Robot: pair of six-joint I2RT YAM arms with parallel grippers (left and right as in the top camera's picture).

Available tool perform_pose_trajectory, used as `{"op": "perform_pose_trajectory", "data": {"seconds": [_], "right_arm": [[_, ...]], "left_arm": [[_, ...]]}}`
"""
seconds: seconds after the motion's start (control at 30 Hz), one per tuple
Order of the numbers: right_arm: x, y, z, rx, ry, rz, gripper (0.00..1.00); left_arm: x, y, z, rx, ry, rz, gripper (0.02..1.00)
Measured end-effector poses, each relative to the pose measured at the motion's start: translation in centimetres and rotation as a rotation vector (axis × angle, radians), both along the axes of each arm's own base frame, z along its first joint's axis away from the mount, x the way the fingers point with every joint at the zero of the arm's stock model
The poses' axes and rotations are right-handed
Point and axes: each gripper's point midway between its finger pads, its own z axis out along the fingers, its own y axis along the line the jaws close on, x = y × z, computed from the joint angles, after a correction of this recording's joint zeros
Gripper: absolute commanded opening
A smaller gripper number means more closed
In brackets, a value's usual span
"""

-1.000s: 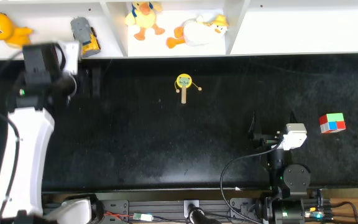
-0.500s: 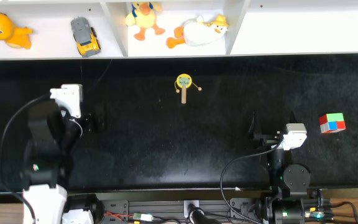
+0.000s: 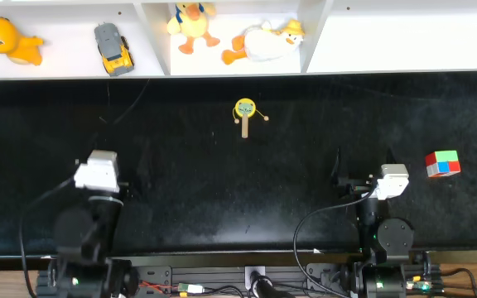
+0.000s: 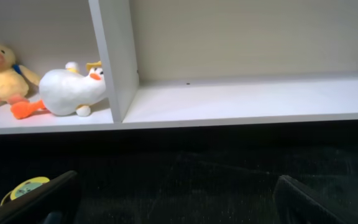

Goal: Store Toys

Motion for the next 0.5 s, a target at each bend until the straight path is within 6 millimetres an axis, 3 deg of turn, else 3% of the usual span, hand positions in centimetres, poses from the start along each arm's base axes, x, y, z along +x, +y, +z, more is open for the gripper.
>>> {"op": "perform_pose_trajectory", "data": {"seconds": [0.17,0.37,0.5], "right_arm": [[0.0,0.0,0.0,0.0,0.0,0.0,0.996],[0.0,0.0,0.0,0.0,0.0,0.0,0.996],[0.0,0.0,0.0,0.0,0.001,0.0,0.993]], "left_arm": [[-0.9,0.8,-0.9,0.014,-0.066,0.037,0.998],[-1.0,1.2,-5.0,0.031,0.019,0.053,0.998],[-1.0,1.2,-5.2,0.057,0.019,0.052,0.998]]}}
